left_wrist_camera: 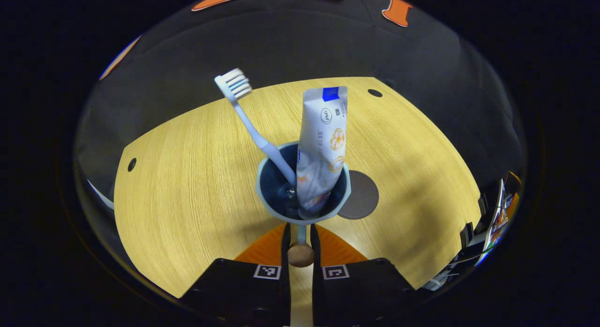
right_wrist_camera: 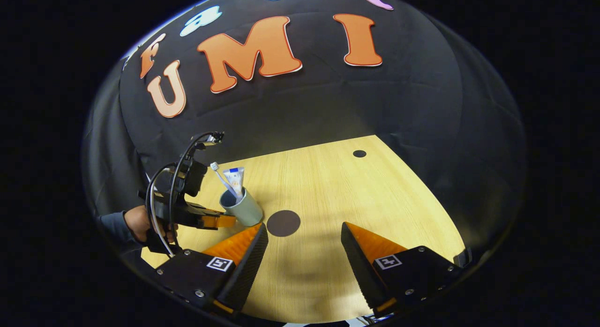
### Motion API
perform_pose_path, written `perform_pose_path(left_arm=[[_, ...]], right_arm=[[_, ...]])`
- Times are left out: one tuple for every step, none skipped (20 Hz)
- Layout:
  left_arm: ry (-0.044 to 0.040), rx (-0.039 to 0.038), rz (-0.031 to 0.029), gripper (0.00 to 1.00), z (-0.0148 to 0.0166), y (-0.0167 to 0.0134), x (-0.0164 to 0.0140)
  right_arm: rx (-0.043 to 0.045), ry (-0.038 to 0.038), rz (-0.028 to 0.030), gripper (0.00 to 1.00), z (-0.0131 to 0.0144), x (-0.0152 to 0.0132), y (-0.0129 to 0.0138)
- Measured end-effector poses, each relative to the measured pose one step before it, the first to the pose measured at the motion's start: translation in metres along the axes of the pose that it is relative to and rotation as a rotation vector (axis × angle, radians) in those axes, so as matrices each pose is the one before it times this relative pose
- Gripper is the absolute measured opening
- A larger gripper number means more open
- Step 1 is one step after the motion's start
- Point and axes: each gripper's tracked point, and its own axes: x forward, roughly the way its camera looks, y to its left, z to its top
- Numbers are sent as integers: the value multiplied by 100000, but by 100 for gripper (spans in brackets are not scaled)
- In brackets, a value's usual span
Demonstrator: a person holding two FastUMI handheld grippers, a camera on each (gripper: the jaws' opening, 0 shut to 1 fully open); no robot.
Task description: Put the toothbrush and toothpaste on the desktop into the cup, then pick up the cup and place it on the coaster on the desktop.
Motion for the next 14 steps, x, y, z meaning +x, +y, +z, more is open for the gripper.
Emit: perform_pose_path(left_arm=[[-151,670,-441,17,-31,102,-23],[-94,574,-333,17,-7,56,0],[-337,484,-628,17,-26,50,67],[-299,475,-630,18,62,-2,5],[-216,565,-703,18,4,49,79],[-158,580,-755,18,32,54,76],[-7,636,-703,18,-3,44,9],[178,649,-664,18,-9,84,-25],[31,379,-460,18,3,134,-44],[-209,200,-565,18,55,14,18],[243,420,-534,18,-101,8,73],[140,262,-475,18,-58,53,-6],[552,416,-444,18,87,-33,-221],[575,174,-354,18,-59,85,-115]], right_arm=[[44,-43,-705,94,-36,-257,-295],[259,-246,-452,94,12,-179,-304],[336,26,-748,94,55,-161,-444],[320,-218,-540,94,54,-140,-428],[172,-114,-716,94,-157,-250,-387],[36,-40,-926,94,-91,-222,-430],[83,53,-766,95,-48,-338,-544],[163,209,-1049,95,-182,-192,-501],[363,113,-595,95,-210,-167,-374],[373,207,-1057,94,-96,-182,-451],[513,125,-758,94,-120,-144,-303],[682,318,-766,94,-87,-142,-349],[620,266,-896,95,8,-365,198],[651,186,-383,95,-18,-164,120]])
